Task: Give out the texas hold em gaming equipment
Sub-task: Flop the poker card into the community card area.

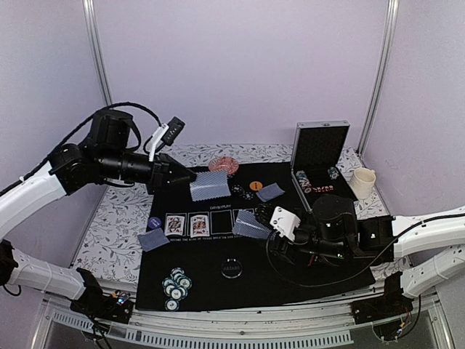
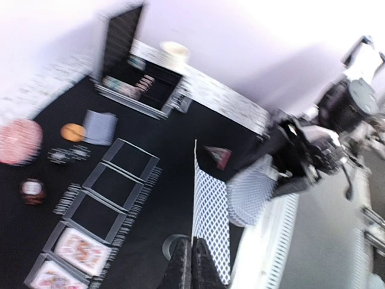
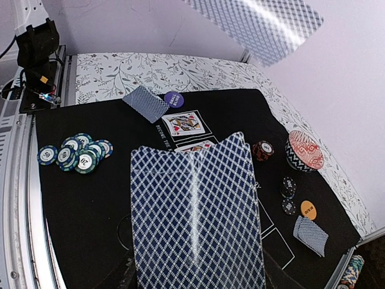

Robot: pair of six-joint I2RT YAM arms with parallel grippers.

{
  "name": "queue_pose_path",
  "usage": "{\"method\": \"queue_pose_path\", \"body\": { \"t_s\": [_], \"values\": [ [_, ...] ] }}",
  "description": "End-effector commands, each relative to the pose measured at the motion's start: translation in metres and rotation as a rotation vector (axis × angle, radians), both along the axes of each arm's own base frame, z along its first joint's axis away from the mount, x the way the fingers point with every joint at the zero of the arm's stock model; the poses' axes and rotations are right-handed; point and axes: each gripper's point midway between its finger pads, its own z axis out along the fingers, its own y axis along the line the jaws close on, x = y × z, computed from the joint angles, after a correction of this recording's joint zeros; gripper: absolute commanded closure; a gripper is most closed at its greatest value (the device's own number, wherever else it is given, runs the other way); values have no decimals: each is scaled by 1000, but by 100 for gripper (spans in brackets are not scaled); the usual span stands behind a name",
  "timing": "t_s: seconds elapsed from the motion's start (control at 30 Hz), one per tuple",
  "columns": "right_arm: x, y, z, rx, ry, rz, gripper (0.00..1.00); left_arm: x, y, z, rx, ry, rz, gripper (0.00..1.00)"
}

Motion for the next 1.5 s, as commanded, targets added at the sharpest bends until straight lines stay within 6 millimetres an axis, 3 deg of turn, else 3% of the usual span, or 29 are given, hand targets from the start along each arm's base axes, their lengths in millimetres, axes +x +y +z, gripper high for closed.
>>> {"method": "queue_pose_path", "body": {
  "t_s": [0.0,0.07,0.2,0.47,0.63,0.73,0.93,1.03,1.47],
  "values": [
    [2,-6,9,39,-3,-28,51,46,45,8,166,-172,285,100],
    [2,-5,9,35,-3,-27,51,70,61,-7,269,-207,410,100],
    [1,-6,13,44,-5,-25,51,106,84,-57,541,-241,615,100],
    [0,-14,17,44,0,-34,51,131,40,-103,782,-383,658,100],
    [-1,-20,15,28,17,-46,51,142,22,-150,940,-407,630,100],
    [-1,-25,15,35,27,-59,51,142,11,-176,996,-403,595,100],
    [2,-35,16,32,25,-98,51,136,-17,-197,1009,-424,534,100],
    [1,-37,16,29,34,-101,51,133,-26,-222,1044,-409,486,100],
    [1,-41,14,28,46,-116,51,99,-56,-268,1023,-260,337,100]
  ]
}}
